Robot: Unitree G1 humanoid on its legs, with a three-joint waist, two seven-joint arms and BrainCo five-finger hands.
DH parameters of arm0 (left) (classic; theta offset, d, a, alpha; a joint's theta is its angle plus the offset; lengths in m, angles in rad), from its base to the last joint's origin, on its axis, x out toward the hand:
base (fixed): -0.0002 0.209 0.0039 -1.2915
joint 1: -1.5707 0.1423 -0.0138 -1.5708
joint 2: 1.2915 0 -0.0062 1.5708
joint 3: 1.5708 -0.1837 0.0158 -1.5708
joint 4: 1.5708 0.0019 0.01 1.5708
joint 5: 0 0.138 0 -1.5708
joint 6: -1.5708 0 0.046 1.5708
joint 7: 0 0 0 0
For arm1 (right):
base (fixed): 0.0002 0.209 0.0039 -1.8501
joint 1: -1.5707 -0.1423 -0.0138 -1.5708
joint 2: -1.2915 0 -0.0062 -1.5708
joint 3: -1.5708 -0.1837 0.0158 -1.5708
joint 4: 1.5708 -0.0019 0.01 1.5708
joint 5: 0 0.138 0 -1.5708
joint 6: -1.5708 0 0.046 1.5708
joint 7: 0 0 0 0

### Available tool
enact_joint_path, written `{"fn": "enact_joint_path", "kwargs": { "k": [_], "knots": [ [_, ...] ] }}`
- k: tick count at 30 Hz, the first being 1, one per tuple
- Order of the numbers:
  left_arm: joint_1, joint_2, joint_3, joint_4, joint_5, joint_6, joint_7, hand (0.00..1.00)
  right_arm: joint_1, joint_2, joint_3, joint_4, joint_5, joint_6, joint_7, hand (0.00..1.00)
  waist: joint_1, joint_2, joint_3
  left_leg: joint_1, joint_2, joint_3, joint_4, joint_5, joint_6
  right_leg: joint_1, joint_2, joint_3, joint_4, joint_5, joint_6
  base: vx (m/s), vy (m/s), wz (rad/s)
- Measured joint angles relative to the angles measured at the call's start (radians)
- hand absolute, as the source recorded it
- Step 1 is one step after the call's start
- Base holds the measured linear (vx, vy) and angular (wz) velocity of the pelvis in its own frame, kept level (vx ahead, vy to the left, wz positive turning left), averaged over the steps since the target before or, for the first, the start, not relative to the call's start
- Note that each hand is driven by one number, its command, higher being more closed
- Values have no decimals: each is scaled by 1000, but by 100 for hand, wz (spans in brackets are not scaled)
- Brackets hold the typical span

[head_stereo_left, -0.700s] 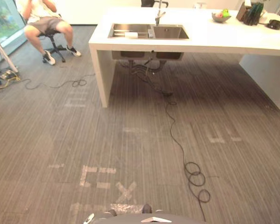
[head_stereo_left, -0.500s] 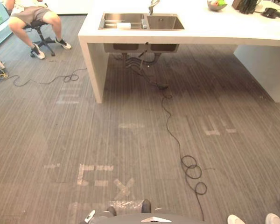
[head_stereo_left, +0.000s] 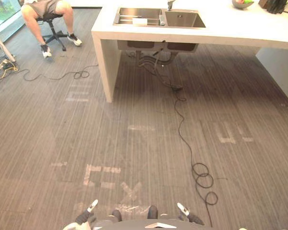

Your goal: Walk over to the sink, pick up the cup, carry it to the dishwasher, place the cup inside the dishwasher, then close the dishwasher door

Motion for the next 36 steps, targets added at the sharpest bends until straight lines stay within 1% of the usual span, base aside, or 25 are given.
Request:
{"fn": "enact_joint_path", "kwargs": {
  "k": [1, 2, 3, 4, 6, 9, 10, 12, 13, 14, 16, 17, 18, 19, 21, 23, 24, 27, 28, 31, 32, 33, 34, 35, 36],
  "knots": [
    [-14, -21, -4, 0, -14, -11, -1, 0, -22, 14, 0, -8, 7, -22, -14, 0, 0, 0, 0, 1, -1, -3, -2, 3, 0, 3, -1, -10, -1, 2, -1, -83, -4, 16],
    [-17, -26, -5, -1, -15, -19, -1, 0, -29, 16, 0, -12, 7, -33, -18, 0, 1, -1, 0, 3, -1, -4, -4, 5, 0, 4, -2, -11, -3, 2, -1, -70, -7, 10],
    [-22, -29, -14, -4, -14, -33, -4, 0, -40, 28, 1, -15, 8, -53, -20, 0, 9, -2, 1, 12, 0, -3, -9, 8, -1, 11, 0, -11, -6, 3, -2, -57, -10, 2],
    [-22, -30, -21, -2, -14, -41, -1, 0, -42, 36, 1, -14, 8, -64, -20, 0, 10, -2, 2, 17, 0, -4, -10, 8, -1, 17, 0, -11, -6, 3, -2, -50, -14, 0],
    [-21, -32, -35, -1, -14, -70, 8, 0, -45, 44, 2, -16, 8, -90, -17, 0, 9, -2, 2, 27, 1, -1, -10, 7, -3, 23, 1, -9, -7, 2, -1, -27, -6, -3],
    [-21, -32, -35, -2, -13, -68, 24, 0, -44, 43, 1, -16, 8, -88, -9, 0, 7, -5, 2, 37, 1, 2, -9, 6, -3, 32, 1, -4, -7, 0, 2, -10, 1, -3],
    [-20, -32, -35, -3, -12, -65, 33, 0, -43, 41, 1, -17, 8, -81, -6, 0, 7, -6, 2, 37, 1, 3, -9, 6, -3, 32, 1, -3, -7, 0, 2, -18, 3, -5],
    [-22, -31, -33, -7, -12, -30, 59, 0, -36, 35, 0, -19, 8, -35, -4, 0, 8, -7, 2, 35, 1, 6, -9, 5, -2, 29, 1, 7, -7, 0, 2, -8, 5, -8],
    [-24, -29, -31, -10, -13, -13, 61, 0, -37, 35, 0, -19, 8, -20, -4, 0, 8, -7, 2, 35, 1, 7, -9, 5, -1, 27, 1, 10, -7, 0, 2, -6, 5, -7],
    [-28, -27, -28, -6, -12, 22, 61, 0, -37, 30, -2, -17, 8, 12, -5, 0, 8, -9, 2, 35, 1, 9, -10, 5, -1, 26, 2, 11, -7, 0, 2, 1, 4, -3],
    [-40, -28, -10, 9, 0, 56, 59, 0, -36, 20, -10, 2, 5, 65, -5, 0, 8, -11, 1, 35, 1, 9, -11, 4, 0, 26, 2, 11, -7, 0, 3, 15, 3, 0],
    [-42, -30, 7, 11, 24, 68, 59, 0, -33, 15, -21, 28, 0, 93, -6, 0, 7, -13, -1, 35, 1, 11, -12, 5, 3, 26, 2, 12, -7, 0, 2, 31, 6, 0],
    [-43, -30, 7, 11, 32, 71, 59, 0, -31, 14, -24, 34, -3, 99, -7, 0, 7, -13, -1, 36, 1, 11, -12, 6, 5, 26, 2, 12, -7, 1, 1, 36, 7, -1],
    [-52, -29, 9, 18, 54, 79, 59, 0, -19, 12, -41, 48, -10, 116, -7, 0, 8, -15, -1, 37, 1, 14, -13, 7, 7, 27, 3, 12, -7, 2, 0, 0, 0, 0],
    [-54, -31, 28, 22, 85, 91, 59, 0, -9, 12, -58, 53, -10, 111, -9, 0, 4, -17, -2, 41, 2, 22, -17, 7, 7, 27, 4, 15, -6, 2, -1, 36, 6, -10],
    [-56, -34, 49, 34, 87, 99, 60, 0, 0, 13, -68, 62, -7, 119, -14, 0, -1, -20, -4, 54, 2, 28, -30, 7, 7, 30, 7, 22, -7, 2, 0, 32, 6, -14],
    [-63, -33, 57, 51, 76, 105, 61, 0, 5, 14, -90, 63, -3, 134, -23, 0, -2, -21, -4, 54, 3, 30, -31, 5, 6, 30, 8, 29, -7, 1, 1, 22, 9, -12],
    [-63, -32, 77, 65, 34, 111, 77, 0, 6, 15, -98, 64, 15, 150, -33, 0, -3, -23, -4, 53, 2, 39, -31, 3, 7, 21, 8, 37, -7, 1, 1, 15, 9, -9],
    [-65, -29, 87, 81, 28, 111, 78, 0, 6, 16, -102, 70, 37, 154, -44, 0, -3, -24, -5, 51, 2, 40, -31, 2, 7, 17, 8, 38, -7, 1, 1, 6, 8, -4],
    [-72, -26, 88, 95, 28, 118, 77, 0, 6, 16, -132, 93, 39, 153, -50, 0, -5, -24, -5, 50, 2, 46, -29, -4, 8, 16, 7, 38, 1, -5, 7, 0, 0, 0],
    [-73, -26, 88, 98, 29, 118, 77, 0, 7, 14, -136, 100, 38, 152, -50, 0, -6, -23, -5, 50, 2, 49, -26, -8, 11, 8, 4, 38, 21, -22, 11, 24, 28, -4],
    [-74, -26, 85, 101, 29, 118, 76, 0, 8, 11, -136, 98, 36, 149, -50, 0, -12, -20, -4, 47, 2, 51, -21, -13, 15, -33, -9, 35, 107, -68, 16, 15, 41, -4],
    [-75, -25, 84, 101, 28, 117, 73, 0, 9, 9, -136, 97, 36, 148, -50, 0, -16, -21, -3, 43, 0, 51, -14, -19, 21, -62, -21, 33, 170, -96, 26, -22, 58, -2],
    [-82, -23, 77, 107, 24, 108, 65, 0, 10, 8, -135, 94, 37, 142, -49, 0, -21, -28, 3, 32, -10, 52, -4, -33, 36, -131, -55, 32, 326, -146, 48, -71, 69, -9],
    [-108, -20, 69, 122, 3, 96, 53, 0, 7, 3, -134, 84, 39, 134, -49, 0, -23, -30, 13, 28, -19, 54, 10, -51, 35, -221, -93, 28, 511, -157, 50, -91, 76, -10]
  ]
}}
